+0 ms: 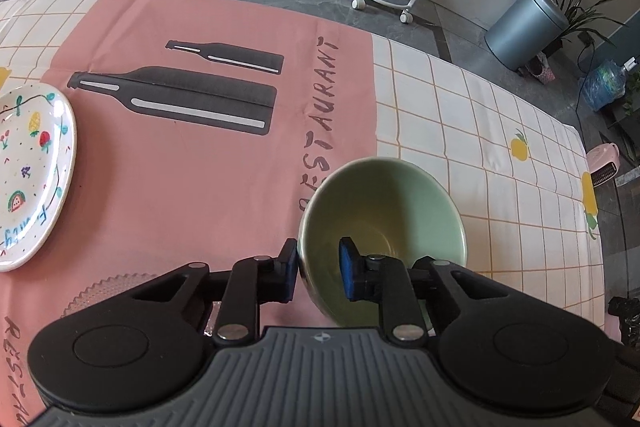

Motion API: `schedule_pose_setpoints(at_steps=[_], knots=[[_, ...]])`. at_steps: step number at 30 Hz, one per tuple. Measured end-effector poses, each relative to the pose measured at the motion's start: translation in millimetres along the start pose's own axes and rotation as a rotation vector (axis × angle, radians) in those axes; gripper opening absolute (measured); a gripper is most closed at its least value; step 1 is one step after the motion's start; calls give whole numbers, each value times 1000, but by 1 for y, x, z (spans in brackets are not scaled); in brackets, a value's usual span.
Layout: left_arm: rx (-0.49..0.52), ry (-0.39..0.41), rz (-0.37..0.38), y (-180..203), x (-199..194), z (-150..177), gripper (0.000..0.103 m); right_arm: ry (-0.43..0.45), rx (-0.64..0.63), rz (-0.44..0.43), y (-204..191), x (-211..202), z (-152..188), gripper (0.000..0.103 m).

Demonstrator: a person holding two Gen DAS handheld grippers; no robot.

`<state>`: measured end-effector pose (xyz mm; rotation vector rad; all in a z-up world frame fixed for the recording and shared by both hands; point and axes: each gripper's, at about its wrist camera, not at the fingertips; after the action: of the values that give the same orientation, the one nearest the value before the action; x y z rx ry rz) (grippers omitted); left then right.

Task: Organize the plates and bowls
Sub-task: 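Move the left gripper to the pale green bowl rim and close, then carry the green bowl with the left gripper and lower it into the steel bowls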

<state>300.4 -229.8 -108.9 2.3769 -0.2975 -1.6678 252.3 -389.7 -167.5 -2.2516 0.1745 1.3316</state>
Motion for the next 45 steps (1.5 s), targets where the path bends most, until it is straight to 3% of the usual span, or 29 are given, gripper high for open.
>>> schedule_pose_setpoints(at_steps=[4,7,14,23,32,45], knots=[[2,0,-24,-1,3,1,12,-7,-3,1,-3,4,1,19],[-2,1,-16,-3,3,0,10,-9,-4,-7,-7,7,1,11],[28,11,-22,1,-12,5,10,-9,2,1,-9,-2,8,9],[23,58,-3,1,-63,26,10,35,-17,-17,-17,-50,28,9],[1,133,-18,-23,-135,62,10,67,-49,-95,-41,-110,74,9],[-74,245,-40,-95,-237,126,10,105,-153,-217,-102,-179,172,9]])
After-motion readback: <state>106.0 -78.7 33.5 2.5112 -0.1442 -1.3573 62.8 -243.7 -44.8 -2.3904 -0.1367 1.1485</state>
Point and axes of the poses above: each gripper's, at about its wrist camera, not at the fingertips, and x roughly the way its jaws point, y to its right, z to its underside, and after that the axes turned 2 degrees about -x, right-handed
